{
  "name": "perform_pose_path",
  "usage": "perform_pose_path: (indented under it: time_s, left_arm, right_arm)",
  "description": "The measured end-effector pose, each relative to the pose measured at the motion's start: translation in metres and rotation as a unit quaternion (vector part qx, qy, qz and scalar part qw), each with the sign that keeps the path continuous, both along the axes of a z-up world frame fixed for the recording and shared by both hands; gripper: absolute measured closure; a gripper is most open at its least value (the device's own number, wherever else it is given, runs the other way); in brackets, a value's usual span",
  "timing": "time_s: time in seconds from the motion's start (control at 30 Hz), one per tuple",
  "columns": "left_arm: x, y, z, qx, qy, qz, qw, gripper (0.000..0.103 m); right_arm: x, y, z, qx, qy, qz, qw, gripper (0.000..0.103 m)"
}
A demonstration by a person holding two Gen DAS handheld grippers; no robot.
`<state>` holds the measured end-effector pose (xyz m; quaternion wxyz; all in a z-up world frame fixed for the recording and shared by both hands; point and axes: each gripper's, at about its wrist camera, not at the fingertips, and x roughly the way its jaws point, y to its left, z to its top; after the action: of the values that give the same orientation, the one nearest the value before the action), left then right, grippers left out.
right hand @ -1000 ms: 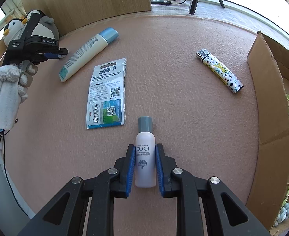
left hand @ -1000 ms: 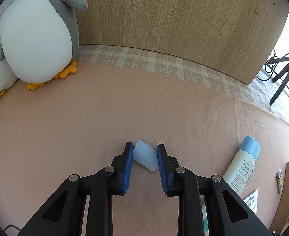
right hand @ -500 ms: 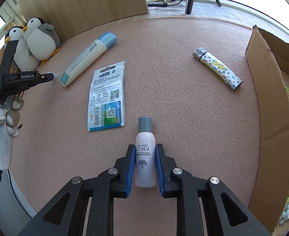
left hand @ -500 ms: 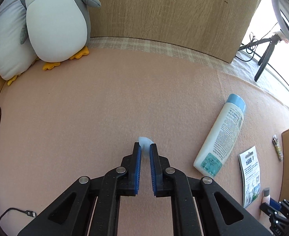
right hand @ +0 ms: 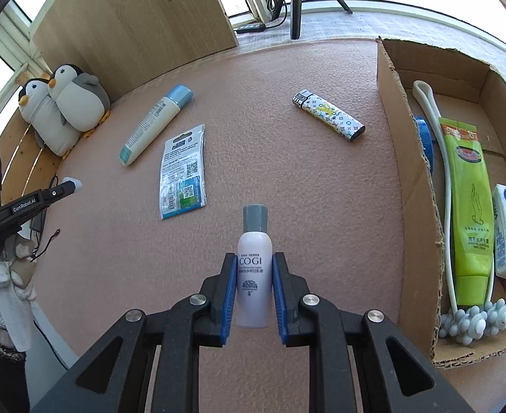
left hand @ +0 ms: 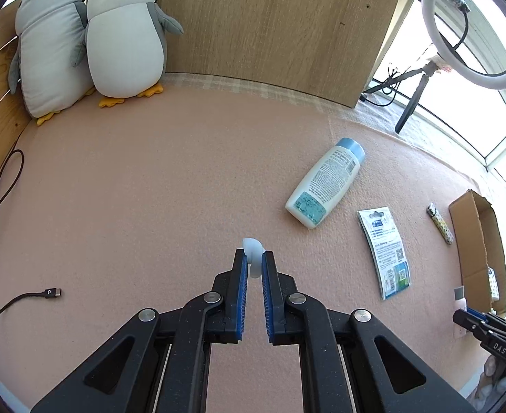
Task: Organize objects
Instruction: 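Lift the eraser with the left tool while the right tool lifts the bottle, then carry the bottle and eraser over the box and lower them with both tools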
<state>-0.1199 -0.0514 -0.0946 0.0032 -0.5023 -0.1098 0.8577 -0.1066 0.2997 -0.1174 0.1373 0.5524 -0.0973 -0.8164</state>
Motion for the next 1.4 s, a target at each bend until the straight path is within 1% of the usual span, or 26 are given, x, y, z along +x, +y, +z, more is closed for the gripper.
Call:
perform_pose_path:
  time_s: [0.13,0.3,0.4,0.5,0.73,1.0,1.2,1.4]
  left_arm:
    - [0.01,0.031,0.016,0.012,0.016,-0.031,0.9993,0.094]
    - [0.011,0.088,0.035,0.019,0.036,-0.086,0.9954,0.094]
    - [0.011,0.124,0.046,0.022,0.047,-0.12,0.9913,0.094]
    - [0.01,0.162,0.056,0.018,0.059,-0.152,0.9864,0.094]
    - [0.002,0.241,0.065,0.025,0.071,-0.211,0.9747,0.094]
    - [-0.02,0.326,0.062,0.027,0.074,-0.256,0.9635,0.094]
    - [-0.04,0.376,0.049,0.025,0.062,-0.273,0.9598,0.094]
    - [-0.058,0.407,0.033,0.021,0.044,-0.282,0.9582,0.094]
  right_arm:
    - [0.01,0.015,0.018,0.001,0.02,-0.011,1.0,0.085]
    - [0.021,0.035,0.042,0.008,0.046,-0.028,0.998,0.085]
    - [0.026,0.05,0.054,0.016,0.062,-0.041,0.997,0.085]
    - [0.032,0.069,0.063,0.023,0.074,-0.055,0.996,0.085]
    - [0.037,0.114,0.072,0.035,0.084,-0.089,0.992,0.085]
    - [0.03,0.154,0.07,0.044,0.086,-0.113,0.989,0.085]
    - [0.025,0.173,0.061,0.041,0.079,-0.122,0.989,0.085]
    - [0.021,0.183,0.052,0.038,0.071,-0.122,0.989,0.085]
